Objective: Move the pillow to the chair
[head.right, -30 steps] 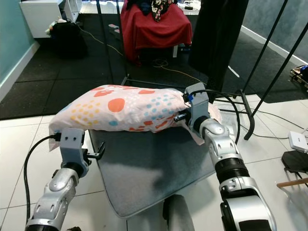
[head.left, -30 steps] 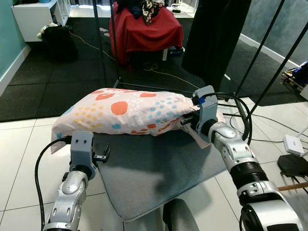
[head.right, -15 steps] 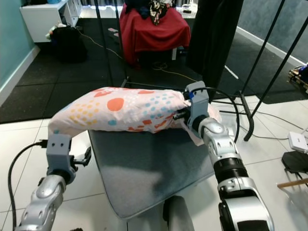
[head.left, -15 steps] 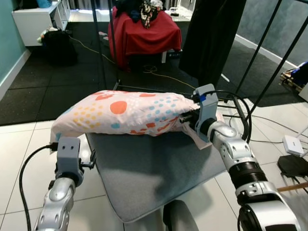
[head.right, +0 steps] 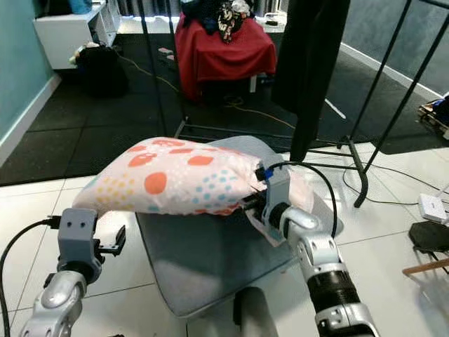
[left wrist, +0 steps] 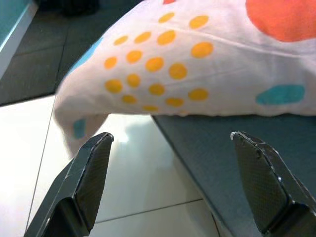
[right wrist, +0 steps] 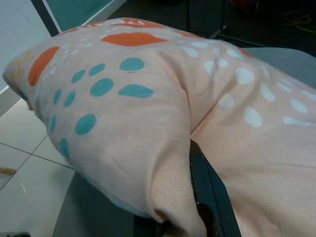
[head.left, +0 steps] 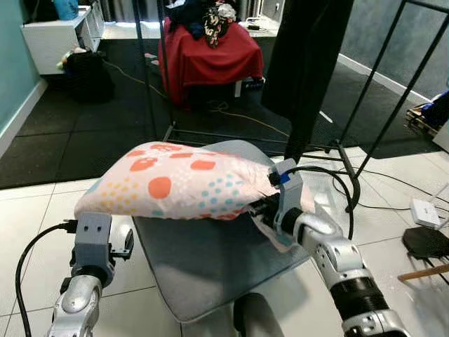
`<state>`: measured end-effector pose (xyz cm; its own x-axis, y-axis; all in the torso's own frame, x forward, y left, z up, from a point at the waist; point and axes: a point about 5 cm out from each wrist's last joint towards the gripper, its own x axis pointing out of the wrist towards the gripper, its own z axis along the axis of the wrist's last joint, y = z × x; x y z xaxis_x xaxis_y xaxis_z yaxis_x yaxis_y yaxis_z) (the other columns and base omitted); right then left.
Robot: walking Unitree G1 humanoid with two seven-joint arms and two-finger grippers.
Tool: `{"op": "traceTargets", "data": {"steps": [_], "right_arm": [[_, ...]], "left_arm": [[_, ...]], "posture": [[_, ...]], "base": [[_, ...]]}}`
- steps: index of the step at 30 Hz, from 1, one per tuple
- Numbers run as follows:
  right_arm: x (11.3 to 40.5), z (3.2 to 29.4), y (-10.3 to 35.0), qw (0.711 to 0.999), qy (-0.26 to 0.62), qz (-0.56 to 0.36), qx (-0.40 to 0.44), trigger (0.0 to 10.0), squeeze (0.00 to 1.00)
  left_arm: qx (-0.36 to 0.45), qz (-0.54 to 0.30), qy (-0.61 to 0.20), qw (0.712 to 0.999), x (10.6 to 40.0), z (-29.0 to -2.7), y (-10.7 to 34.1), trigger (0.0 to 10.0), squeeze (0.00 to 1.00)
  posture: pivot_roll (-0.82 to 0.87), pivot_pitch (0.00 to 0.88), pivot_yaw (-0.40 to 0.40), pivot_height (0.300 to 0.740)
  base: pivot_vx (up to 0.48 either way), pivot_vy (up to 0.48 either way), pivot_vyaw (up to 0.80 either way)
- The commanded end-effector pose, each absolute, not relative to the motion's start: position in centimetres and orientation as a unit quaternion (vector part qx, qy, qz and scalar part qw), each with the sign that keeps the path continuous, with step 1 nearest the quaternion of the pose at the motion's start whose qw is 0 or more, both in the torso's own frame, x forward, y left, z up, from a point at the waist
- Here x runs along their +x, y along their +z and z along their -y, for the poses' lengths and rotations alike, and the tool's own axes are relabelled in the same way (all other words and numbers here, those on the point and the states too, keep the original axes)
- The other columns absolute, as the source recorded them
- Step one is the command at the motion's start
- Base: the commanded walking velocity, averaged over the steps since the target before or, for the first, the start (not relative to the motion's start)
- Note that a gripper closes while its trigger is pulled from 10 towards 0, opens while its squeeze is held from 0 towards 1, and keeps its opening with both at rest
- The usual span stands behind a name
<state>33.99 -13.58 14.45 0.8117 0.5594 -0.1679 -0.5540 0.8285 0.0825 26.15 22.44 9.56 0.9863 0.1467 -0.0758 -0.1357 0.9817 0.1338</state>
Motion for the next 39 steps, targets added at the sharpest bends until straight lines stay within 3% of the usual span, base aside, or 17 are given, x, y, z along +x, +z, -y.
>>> {"op": "traceTargets", "data": {"steps": [1, 28, 39], "right_arm": [[33.9, 12.9, 15.6, 0.948, 0.31, -0.066, 0.028, 0.0, 0.0], [34.5, 11.8, 18.3, 0.946, 0.315, -0.039, 0.061, 0.0, 0.0], [34.4, 11.3, 18.4, 0.945, 0.319, -0.039, 0.061, 0.0, 0.0]], "left_arm": [[0.063, -0.053, 0.068, 0.994, 25.9, -22.3, 9.2, 10.0, 0.0], [0.054, -0.041, 0.061, 0.996, 27.1, -21.3, 10.5, 10.0, 0.0], [0.059, -0.039, 0.061, 0.996, 26.9, -21.3, 10.5, 10.0, 0.0]], "posture": [[-0.16, 0.045, -0.069, 0.565], [-0.15, 0.038, -0.064, 0.64], [-0.16, 0.041, -0.064, 0.685]], "base": [[0.0, 0.0, 0.0], [0.0, 0.0, 0.0], [-0.295, 0.0, 0.0]]}}
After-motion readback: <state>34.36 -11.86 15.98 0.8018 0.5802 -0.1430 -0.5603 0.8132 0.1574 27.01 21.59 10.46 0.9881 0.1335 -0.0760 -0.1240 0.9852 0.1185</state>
